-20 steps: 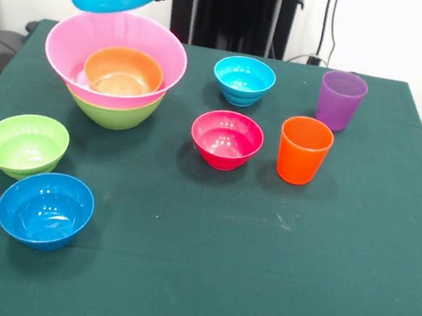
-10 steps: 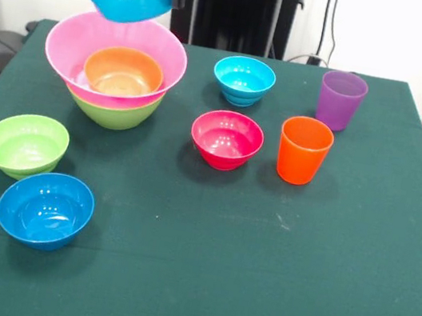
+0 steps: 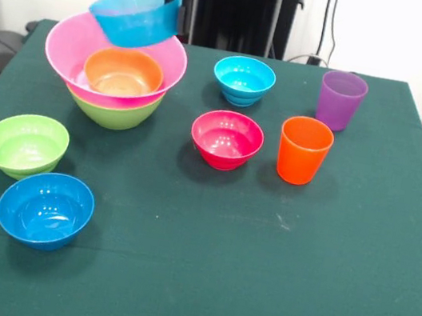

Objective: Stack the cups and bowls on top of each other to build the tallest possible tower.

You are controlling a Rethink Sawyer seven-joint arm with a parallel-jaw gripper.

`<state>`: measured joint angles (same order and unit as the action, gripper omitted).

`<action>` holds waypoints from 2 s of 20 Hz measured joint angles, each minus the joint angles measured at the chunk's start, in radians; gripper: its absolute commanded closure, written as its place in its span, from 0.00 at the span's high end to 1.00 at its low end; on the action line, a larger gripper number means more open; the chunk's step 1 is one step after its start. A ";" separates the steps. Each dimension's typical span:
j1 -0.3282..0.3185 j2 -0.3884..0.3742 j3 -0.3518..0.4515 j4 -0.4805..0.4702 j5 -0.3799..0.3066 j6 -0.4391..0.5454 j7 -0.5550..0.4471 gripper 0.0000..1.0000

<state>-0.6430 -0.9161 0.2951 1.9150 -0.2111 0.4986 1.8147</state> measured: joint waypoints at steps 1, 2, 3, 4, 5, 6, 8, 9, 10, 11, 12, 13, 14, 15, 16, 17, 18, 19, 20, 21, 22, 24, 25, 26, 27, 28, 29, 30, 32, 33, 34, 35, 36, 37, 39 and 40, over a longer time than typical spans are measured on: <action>-0.002 0.011 0.000 0.002 -0.003 -0.021 0.000 0.00; -0.004 0.021 0.000 0.004 -0.006 -0.036 0.000 0.00; -0.005 0.025 0.000 0.005 -0.008 -0.043 0.000 0.00; -0.008 0.036 0.000 0.007 -0.012 -0.059 0.000 0.00; -0.011 0.056 0.000 0.008 -0.019 -0.081 0.000 0.00; -0.011 0.062 0.000 0.009 -0.021 -0.086 0.000 0.00; -0.012 0.081 0.000 0.010 -0.028 -0.101 0.000 0.00; -0.013 0.089 0.000 0.011 -0.031 -0.106 0.000 0.00; -0.013 0.093 0.000 0.011 -0.033 -0.107 0.000 0.00; -0.013 0.097 0.000 0.012 -0.035 -0.108 0.000 0.00; -0.013 0.107 0.000 0.014 -0.036 -0.108 0.000 0.00; -0.014 0.111 0.000 0.017 -0.037 -0.108 0.000 0.00; -0.015 0.113 0.000 0.020 -0.037 -0.108 0.000 0.00; -0.016 0.115 0.000 0.024 -0.037 -0.108 0.000 0.00; -0.017 0.116 0.000 0.026 -0.037 -0.108 0.000 0.00; -0.020 0.117 0.000 0.034 -0.037 -0.108 0.000 0.00; -0.022 0.117 0.000 0.037 -0.037 -0.108 0.000 0.00; -0.024 0.116 0.000 0.039 -0.037 -0.108 0.000 0.00; -0.028 0.117 0.000 0.043 -0.037 -0.108 0.000 0.00; -0.031 0.117 0.000 0.045 -0.037 -0.108 0.000 0.00; -0.032 0.116 0.000 0.046 -0.037 -0.108 0.000 0.00; -0.043 0.117 0.001 0.053 -0.037 -0.108 0.000 0.00; -0.045 0.116 0.002 0.054 -0.037 -0.108 0.000 0.00; -0.049 0.116 0.003 0.057 -0.037 -0.108 0.000 0.00; -0.054 0.116 0.004 0.059 -0.037 -0.108 0.000 0.00; -0.062 0.116 0.007 0.064 -0.037 -0.108 0.000 0.00; -0.067 0.116 0.007 0.066 -0.037 -0.108 0.000 0.00; -0.071 0.117 0.008 0.068 -0.037 -0.109 0.000 0.00; -0.077 0.117 0.009 0.070 -0.040 -0.111 0.000 0.00; -0.078 0.118 0.009 0.070 -0.041 -0.111 0.000 0.00; -0.081 0.119 0.009 0.070 -0.043 -0.114 0.000 0.00; -0.084 0.121 0.010 0.071 -0.046 -0.116 0.000 0.00; -0.086 0.123 0.010 0.071 -0.048 -0.118 0.000 0.00; -0.090 0.127 0.012 0.071 -0.053 -0.123 0.000 0.00; -0.098 0.134 0.015 0.071 -0.060 -0.129 0.000 0.00; -0.100 0.136 0.016 0.071 -0.063 -0.131 0.000 0.00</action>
<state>-0.7435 -0.7799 0.3110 1.9858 -0.2739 0.3673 1.8147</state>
